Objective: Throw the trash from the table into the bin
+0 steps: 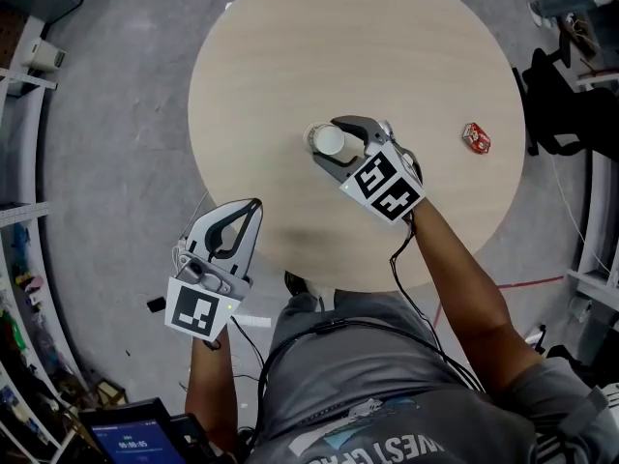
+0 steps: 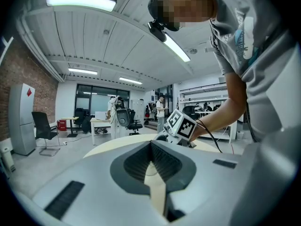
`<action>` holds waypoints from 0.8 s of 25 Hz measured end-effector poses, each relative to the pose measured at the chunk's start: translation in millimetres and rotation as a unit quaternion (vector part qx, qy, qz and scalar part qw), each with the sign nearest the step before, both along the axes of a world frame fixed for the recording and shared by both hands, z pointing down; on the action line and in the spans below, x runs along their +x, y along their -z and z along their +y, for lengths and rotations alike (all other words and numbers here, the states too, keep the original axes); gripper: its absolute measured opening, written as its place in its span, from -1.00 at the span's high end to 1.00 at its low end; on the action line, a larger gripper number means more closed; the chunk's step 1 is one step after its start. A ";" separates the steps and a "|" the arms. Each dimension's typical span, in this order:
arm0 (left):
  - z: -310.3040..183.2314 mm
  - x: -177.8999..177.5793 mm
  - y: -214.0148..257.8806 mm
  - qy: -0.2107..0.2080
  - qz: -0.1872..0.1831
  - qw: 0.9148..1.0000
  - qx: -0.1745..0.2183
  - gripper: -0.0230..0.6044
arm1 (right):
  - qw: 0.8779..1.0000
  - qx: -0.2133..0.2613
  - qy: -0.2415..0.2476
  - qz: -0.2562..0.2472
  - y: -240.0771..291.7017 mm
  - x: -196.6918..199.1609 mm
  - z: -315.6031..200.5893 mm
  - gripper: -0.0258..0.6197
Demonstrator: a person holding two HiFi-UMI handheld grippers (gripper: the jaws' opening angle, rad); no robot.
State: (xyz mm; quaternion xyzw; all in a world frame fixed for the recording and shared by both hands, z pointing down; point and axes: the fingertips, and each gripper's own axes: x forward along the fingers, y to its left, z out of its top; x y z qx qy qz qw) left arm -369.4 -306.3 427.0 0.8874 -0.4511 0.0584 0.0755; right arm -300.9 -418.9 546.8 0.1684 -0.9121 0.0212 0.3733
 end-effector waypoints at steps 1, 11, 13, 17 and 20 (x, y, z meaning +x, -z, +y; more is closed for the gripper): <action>3.1 0.9 5.4 -0.001 0.000 1.000 0.005 0.79 | 1.000 0.009 -0.003 -0.009 14.9 0.3 2.1 0.09; 86.2 10.3 107.5 -0.024 -0.007 0.996 0.081 0.79 | 0.988 0.121 -0.041 -0.085 201.8 24.5 88.9 0.09; 90.1 9.7 108.4 -0.029 -0.007 0.995 0.091 0.79 | 0.986 0.134 -0.048 -0.089 210.7 28.9 96.8 0.09; 106.2 11.1 115.2 -0.044 -0.011 0.993 0.108 0.79 | 0.981 0.152 -0.062 -0.099 228.3 36.8 123.1 0.09; 142.1 17.3 147.0 -0.054 -0.015 0.990 0.132 0.79 | 0.977 0.174 -0.071 -0.105 262.3 47.5 166.8 0.09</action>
